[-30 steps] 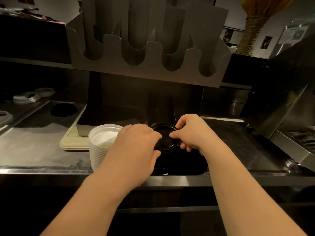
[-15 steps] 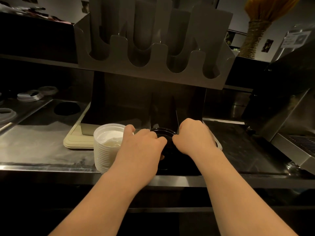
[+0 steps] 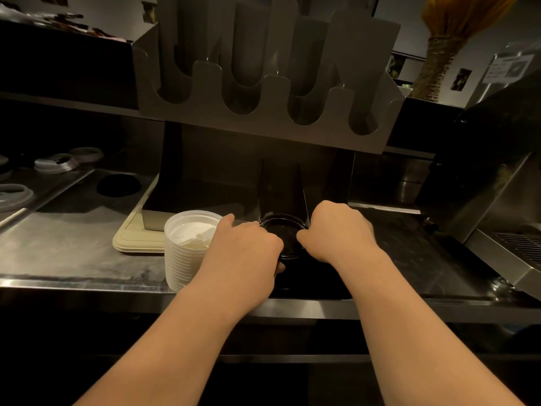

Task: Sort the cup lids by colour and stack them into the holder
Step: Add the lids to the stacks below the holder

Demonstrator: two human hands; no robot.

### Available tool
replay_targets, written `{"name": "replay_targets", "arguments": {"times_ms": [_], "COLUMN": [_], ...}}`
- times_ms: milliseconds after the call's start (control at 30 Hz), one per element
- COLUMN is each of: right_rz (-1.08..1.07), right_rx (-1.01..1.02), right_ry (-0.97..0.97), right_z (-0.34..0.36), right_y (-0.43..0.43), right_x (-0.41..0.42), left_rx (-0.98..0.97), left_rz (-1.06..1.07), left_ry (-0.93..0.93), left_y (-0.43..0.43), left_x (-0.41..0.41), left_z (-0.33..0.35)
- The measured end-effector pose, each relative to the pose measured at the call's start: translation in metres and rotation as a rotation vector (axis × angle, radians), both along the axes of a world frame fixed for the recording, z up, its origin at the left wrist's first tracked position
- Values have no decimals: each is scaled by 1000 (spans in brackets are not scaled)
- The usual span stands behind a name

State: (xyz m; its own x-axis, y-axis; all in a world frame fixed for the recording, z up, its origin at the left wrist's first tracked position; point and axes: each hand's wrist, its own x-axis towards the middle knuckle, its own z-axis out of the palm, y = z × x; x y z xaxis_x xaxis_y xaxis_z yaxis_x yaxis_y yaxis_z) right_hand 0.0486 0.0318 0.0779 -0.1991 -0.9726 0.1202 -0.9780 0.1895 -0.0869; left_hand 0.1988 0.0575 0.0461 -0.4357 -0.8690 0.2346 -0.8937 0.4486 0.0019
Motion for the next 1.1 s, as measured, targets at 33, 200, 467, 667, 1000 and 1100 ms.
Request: {"name": "replay_targets", "arguments": {"times_ms": [33,200,467,667,1000,1100], "right_rz": [-5,-9,104,132,190,198], "right_rx": [13,79,271,193,161,211], "right_ry": [0,-17,18,11,123,110], "right_z": [-1,1,11,-2,7,12], "right_y": [0,-5,-32,-35,-23,-23], "right_x": [0,-3,-13,-15,-8,-5], "left_rx": [6,35,1,7,120,136], "left_rz": [-3,-43,-92,-102,-81,-90], "left_ry": [1,-15,36,65,71,39], "left_y": [0,-2,-3,-2,-7,-13], "left_x": [0,4,4,10,8,0], "left_z": [0,4,8,10,13,12]}}
